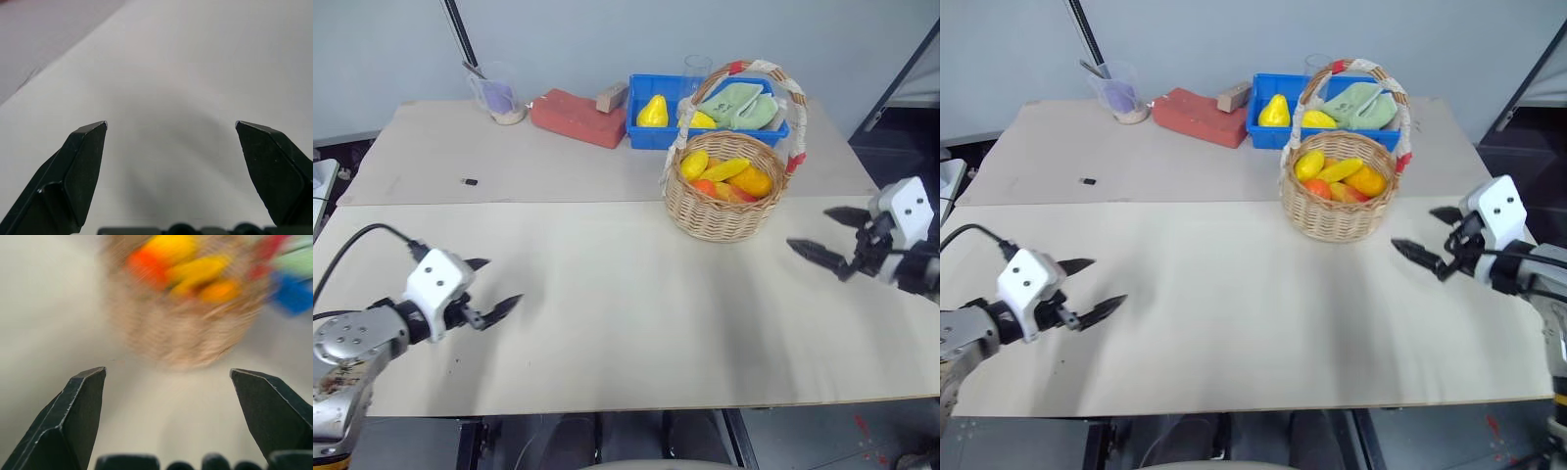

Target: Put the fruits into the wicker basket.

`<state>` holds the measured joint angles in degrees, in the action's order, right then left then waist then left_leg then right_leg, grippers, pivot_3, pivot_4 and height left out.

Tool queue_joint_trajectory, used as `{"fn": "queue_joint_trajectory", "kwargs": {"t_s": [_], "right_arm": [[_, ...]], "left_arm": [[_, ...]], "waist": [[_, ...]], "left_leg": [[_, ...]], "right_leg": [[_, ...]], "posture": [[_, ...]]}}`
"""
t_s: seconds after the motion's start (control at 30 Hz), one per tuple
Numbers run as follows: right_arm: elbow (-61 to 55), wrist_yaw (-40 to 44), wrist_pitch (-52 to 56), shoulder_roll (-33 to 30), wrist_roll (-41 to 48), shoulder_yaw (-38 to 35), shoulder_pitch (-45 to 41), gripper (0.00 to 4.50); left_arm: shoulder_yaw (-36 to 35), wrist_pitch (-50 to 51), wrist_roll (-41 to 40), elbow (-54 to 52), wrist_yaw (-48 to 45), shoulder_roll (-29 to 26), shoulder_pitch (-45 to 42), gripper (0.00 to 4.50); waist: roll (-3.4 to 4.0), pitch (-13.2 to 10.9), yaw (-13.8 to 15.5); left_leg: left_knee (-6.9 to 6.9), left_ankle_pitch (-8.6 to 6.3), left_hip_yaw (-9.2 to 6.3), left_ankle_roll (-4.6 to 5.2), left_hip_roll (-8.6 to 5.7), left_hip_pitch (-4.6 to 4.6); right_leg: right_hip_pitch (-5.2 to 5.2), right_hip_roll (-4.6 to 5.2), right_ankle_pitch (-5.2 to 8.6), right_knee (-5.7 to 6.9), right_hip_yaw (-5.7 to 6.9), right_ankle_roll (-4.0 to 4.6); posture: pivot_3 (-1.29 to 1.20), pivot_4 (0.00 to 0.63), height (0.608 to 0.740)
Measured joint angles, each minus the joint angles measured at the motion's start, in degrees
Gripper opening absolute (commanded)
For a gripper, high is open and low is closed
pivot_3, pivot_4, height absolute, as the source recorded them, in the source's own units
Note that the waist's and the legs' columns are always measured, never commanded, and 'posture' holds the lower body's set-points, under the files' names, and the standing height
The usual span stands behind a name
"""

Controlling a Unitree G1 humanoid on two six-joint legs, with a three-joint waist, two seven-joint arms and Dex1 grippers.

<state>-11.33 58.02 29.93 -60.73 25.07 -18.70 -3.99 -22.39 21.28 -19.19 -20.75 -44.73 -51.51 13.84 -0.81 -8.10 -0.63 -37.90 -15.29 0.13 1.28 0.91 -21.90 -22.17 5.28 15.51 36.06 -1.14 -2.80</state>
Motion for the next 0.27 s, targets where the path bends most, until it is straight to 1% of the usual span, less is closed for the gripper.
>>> {"fn": "queue_joint_trajectory", "kwargs": {"t_s": [0.03, 0.1, 0.27], "right_arm": [[0.0, 2.3, -0.4, -1.5, -0.3, 0.2, 1.5, 4.48], [0.3, 4.7, -1.6, -2.6, -1.0, 0.5, 2.3, 4.48], [2.4, 6.3, -3.2, -2.8, -2.0, 1.6, 0.0, 4.48]], "left_arm": [[-1.0, -0.7, 0.0, 1.2, -1.0, 0.0, 0.2, 4.50], [-2.6, -1.5, -0.1, 2.3, -2.1, 0.0, 0.3, 4.50], [-3.4, -1.4, -0.6, 2.3, -3.2, 0.3, 0.2, 4.50]], "waist": [[0.00, 0.0, 0.0], [0.00, 0.0, 0.0], [0.00, 0.0, 0.1]], "left_leg": [[0.00, 0.00, 0.03, 0.00, 0.00, 0.01], [0.00, 0.00, 0.03, -0.01, 0.00, 0.01], [0.00, 0.00, 0.03, -0.01, -0.01, -0.06]], "right_leg": [[0.00, 0.03, 0.00, 0.00, -0.01, 0.00], [0.01, 0.06, 0.00, 0.00, -0.02, 0.00], [-0.07, 0.05, 0.00, 0.02, -0.02, -0.01]], "posture": [[0.00, 0.150, 0.740], [0.00, 0.150, 0.740], [0.00, 0.150, 0.740]]}}
